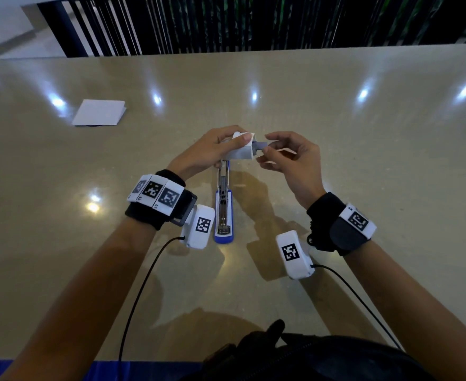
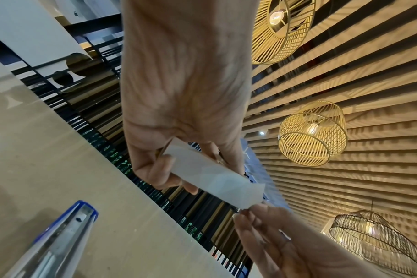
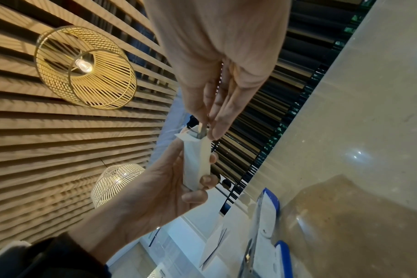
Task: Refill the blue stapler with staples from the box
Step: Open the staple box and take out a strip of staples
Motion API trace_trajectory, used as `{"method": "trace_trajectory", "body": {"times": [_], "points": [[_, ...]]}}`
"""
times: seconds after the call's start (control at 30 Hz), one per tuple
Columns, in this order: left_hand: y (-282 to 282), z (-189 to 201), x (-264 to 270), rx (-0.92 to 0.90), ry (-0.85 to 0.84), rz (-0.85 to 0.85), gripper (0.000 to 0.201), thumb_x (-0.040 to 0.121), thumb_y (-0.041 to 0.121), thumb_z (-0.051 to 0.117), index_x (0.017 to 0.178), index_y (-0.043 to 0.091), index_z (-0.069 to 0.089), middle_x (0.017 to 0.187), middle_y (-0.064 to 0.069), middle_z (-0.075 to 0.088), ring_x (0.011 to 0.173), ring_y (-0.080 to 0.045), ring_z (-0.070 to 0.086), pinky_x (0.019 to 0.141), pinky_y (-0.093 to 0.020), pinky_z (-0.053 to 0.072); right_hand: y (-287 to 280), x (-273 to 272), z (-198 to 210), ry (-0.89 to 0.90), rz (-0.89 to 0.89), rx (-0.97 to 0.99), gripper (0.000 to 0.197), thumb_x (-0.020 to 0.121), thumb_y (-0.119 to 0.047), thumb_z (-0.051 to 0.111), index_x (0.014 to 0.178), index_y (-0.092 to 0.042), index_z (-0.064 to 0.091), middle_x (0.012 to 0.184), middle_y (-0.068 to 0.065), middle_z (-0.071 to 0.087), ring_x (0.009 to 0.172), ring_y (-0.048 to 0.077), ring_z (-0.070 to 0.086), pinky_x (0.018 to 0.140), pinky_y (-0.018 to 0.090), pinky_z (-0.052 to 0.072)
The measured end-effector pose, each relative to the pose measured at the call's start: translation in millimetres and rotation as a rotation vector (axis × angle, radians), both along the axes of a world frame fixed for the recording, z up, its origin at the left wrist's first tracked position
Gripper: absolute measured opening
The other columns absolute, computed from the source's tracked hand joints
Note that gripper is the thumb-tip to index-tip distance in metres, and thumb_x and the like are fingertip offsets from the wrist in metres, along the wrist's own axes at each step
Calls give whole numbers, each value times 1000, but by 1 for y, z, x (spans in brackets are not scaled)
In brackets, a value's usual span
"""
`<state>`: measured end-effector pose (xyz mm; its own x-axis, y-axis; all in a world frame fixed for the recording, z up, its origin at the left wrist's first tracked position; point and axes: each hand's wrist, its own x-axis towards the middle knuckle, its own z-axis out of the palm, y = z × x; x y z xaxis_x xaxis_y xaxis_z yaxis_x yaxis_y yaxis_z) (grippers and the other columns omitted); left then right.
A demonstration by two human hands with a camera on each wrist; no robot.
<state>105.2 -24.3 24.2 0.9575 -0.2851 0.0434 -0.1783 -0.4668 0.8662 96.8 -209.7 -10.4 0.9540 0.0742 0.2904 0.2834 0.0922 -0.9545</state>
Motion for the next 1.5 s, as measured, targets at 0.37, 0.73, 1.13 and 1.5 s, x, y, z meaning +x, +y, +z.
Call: {"method": "trace_trajectory", "body": {"times": [0.37, 0.73, 1.13, 1.5], "points": [[-1, -15, -15, -227, 177, -54, 59, 79, 9, 74, 130, 25, 50, 120, 4, 61, 101, -4, 62, 78, -19, 55, -1, 5, 14, -62, 139, -180, 17, 87, 4, 62, 104, 5, 63, 88, 17, 61, 76, 23, 65, 75, 34, 61], [-7, -22, -17, -205, 156, 33, 44, 88, 18, 66, 130, 17, 51, 80, 10, 53, 61, 1, 54, 61, -24, 46, 6, 2, 19, -202, 90, -164, 16, 89, 0, 61, 105, 0, 63, 93, 13, 68, 76, 19, 67, 71, 29, 59], [-12, -20, -24, -305, 187, -5, 20, 91, 15, 61, 99, 33, 55, 80, 5, 53, 70, -4, 52, 60, -21, 46, 12, -6, 25, -310, 90, -218, 10, 82, -6, 70, 88, -11, 64, 83, -7, 66, 68, 5, 60, 62, 23, 50], [-13, -17, -29, -341, 220, -22, 13, 92, 17, 60, 100, 26, 55, 83, 4, 53, 74, -7, 53, 56, -16, 47, 13, -6, 30, -533, -60, -412, 10, 88, -10, 65, 90, -1, 69, 81, 1, 67, 62, -2, 56, 60, 15, 47]]}}
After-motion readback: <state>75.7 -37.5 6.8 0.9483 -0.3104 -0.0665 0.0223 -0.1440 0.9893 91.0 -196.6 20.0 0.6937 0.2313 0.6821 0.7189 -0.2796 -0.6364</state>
